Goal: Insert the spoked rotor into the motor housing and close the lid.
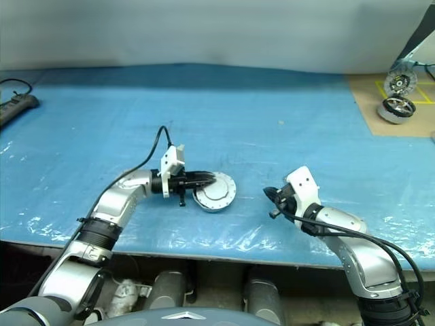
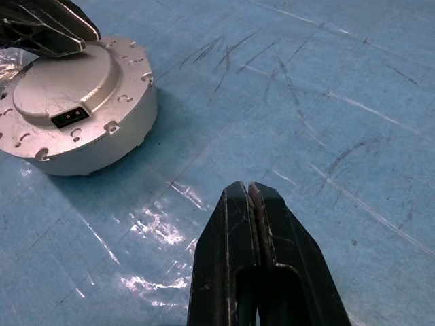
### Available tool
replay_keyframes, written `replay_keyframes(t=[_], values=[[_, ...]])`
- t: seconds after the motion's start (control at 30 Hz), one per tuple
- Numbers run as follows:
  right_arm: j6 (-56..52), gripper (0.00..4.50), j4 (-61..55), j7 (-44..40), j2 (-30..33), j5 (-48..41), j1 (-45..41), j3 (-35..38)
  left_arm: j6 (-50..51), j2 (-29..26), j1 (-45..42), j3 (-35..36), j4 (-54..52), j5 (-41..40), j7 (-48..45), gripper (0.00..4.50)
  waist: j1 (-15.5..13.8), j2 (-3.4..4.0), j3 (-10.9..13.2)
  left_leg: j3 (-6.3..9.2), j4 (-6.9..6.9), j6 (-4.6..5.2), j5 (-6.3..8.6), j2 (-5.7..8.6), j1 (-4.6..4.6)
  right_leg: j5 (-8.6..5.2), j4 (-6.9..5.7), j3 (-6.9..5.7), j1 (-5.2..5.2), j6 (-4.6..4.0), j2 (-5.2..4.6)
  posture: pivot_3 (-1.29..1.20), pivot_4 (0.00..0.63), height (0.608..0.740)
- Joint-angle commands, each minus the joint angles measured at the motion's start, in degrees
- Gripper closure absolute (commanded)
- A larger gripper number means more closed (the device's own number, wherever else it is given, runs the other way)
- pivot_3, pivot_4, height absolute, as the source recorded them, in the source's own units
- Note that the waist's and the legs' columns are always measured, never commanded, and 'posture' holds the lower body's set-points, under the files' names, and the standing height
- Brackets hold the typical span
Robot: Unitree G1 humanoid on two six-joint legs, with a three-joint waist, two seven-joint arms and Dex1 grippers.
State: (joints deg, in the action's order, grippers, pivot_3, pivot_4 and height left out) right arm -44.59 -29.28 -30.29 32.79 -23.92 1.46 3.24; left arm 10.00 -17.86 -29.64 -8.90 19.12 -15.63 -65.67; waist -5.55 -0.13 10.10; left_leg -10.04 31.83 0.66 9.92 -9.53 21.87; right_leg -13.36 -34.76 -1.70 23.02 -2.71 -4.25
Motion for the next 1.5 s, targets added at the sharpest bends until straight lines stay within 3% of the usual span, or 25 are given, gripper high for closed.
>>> replay_keyframes(t=[0.03,0.2,0.4,0.5,0.63,0.8,0.93,1.17,1.5], values=[[1.03,4.5,-0.63,-0.48,-0.16,-0.43,-0.46,0.1,0.42,0.04,-3.17,3.95,2.21,-3.0,0.52,3.92,0.0,0.0,0.0,0.0,0.0,0.0,0.0,0.0,0.0,0.0,0.0,0.0,0.0,0.0,0.0,0.0,0.15,0.74],[1.0,4.5,-0.24,-1.0,-0.42,-1.68,-1.53,1.55,7.62,-0.58,-5.92,8.0,3.04,-8.85,-1.57,3.92,0.07,0.0,0.0,0.0,0.0,-0.02,-0.01,0.0,0.01,0.01,-0.01,0.0,0.02,-0.01,0.0,0.0,0.15,0.74],[0.6,4.5,-0.48,-0.92,-1.12,-3.97,-3.02,4.36,9.94,-2.39,-5.25,7.89,2.02,-9.7,-4.56,3.92,0.02,0.0,0.0,-0.01,0.0,0.0,-0.01,0.0,0.02,0.01,-0.01,0.0,0.04,-0.01,0.0,0.0,0.15,0.74],[-0.42,3.91,-2.26,-5.07,-0.2,-7.06,-8.57,1.19,2.51,-5.26,1.23,5.43,-0.43,-5.52,-7.13,3.96,0.74,0.03,-0.01,-0.03,0.0,0.0,-0.01,0.01,-0.01,0.01,-0.01,0.05,0.04,-0.01,0.0,0.0,0.15,0.74],[1.03,2.55,1.17,-10.25,1.4,-5.74,-14.55,-4.66,-1.77,-6.59,9.57,4.28,-6.23,-4.38,-7.03,3.96,1.33,0.01,-0.01,-0.02,-0.1,0.0,0.0,-0.03,-0.01,0.0,0.0,0.0,0.08,-0.03,0.02,0.0,0.15,0.74],[1.98,0.83,6.61,-15.91,0.47,-4.96,-21.65,-11.95,1.86,-8.44,15.21,6.33,-12.86,-6.62,-4.34,3.96,1.0,0.01,0.0,-0.02,-0.04,-0.01,-0.01,-0.05,0.02,0.0,-0.05,-0.04,0.03,-0.05,0.01,0.0,0.15,0.74],[6.13,0.83,11.09,-19.12,0.13,-0.19,-25.63,-18.59,3.08,-10.57,17.47,8.85,-14.62,-7.84,-2.54,3.96,1.48,0.01,0.0,-0.03,0.01,-0.02,-0.02,-0.07,-0.02,0.01,-0.1,-0.03,0.03,-0.06,0.01,0.0,0.15,0.74],[12.3,0.83,17.11,-20.61,-2.15,5.36,-27.93,-22.15,0.53,-12.91,22.16,10.99,-15.96,-7.95,-1.87,3.96,1.58,0.01,0.0,-0.04,0.01,-0.02,-0.01,-0.07,0.04,0.01,-0.07,-0.02,0.06,-0.06,0.03,0.0,0.15,0.74],[16.46,0.83,22.19,-23.67,-3.21,10.79,-28.97,-24.81,-6.41,-9.3,27.58,8.41,-18.27,-5.21,2.46,3.96,1.58,-0.01,-0.01,-0.05,0.09,-0.02,-0.01,-0.1,-0.04,0.01,-0.14,0.0,-0.01,-0.07,0.03,0.0,0.15,0.74]])
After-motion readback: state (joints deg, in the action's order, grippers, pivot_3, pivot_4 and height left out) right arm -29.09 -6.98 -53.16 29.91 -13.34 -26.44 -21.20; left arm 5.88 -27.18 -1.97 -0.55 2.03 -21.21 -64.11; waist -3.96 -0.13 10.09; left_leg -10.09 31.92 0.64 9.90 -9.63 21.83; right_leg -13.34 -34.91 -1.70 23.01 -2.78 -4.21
